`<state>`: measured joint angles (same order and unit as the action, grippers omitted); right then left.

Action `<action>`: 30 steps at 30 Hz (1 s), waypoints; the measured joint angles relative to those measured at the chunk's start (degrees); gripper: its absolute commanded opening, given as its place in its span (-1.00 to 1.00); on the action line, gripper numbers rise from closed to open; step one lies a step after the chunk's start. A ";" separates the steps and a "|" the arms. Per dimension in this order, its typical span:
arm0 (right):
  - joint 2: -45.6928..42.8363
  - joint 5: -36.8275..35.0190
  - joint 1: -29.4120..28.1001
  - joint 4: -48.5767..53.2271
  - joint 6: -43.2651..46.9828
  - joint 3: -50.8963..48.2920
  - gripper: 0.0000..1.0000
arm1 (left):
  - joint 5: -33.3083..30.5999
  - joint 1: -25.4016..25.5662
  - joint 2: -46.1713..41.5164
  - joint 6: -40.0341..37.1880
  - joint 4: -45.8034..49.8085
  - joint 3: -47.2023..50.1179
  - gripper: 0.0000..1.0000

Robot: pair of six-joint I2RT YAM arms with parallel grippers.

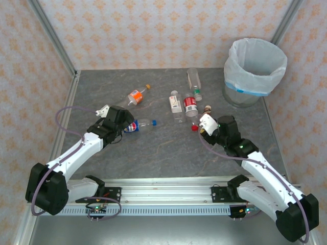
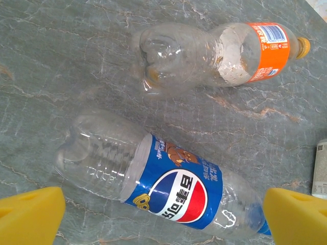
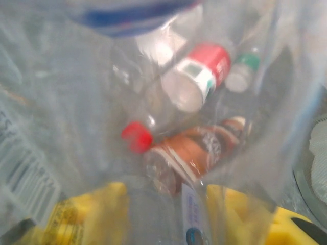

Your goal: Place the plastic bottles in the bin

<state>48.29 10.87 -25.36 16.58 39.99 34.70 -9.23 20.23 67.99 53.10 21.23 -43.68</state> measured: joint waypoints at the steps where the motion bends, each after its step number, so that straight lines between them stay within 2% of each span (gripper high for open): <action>1: -0.17 0.79 0.00 -1.75 -1.11 -0.02 -0.15 | 0.09 0.00 0.09 0.00 -0.07 -0.04 1.00; 9: -0.39 5.42 0.00 -19.96 -11.74 -3.06 -0.14 | 2.54 0.00 1.97 -0.07 -1.97 -0.26 1.00; 16: 0.15 4.98 0.02 -32.70 -17.81 -3.61 -0.13 | 3.21 0.00 2.62 -0.07 -2.67 -0.70 1.00; 21: 2.84 3.85 0.90 -36.89 -21.14 -0.85 -0.10 | 4.15 0.00 2.69 -0.04 -2.67 -1.09 1.00; 30: 8.20 1.92 6.38 -42.58 -27.02 8.81 -0.08 | 5.27 0.00 2.69 -0.07 -2.78 -1.31 1.00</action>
<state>56.49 12.80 -18.98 -26.00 12.97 43.51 -3.97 20.23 70.67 53.04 18.46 -44.99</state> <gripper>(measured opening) 0.457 0.999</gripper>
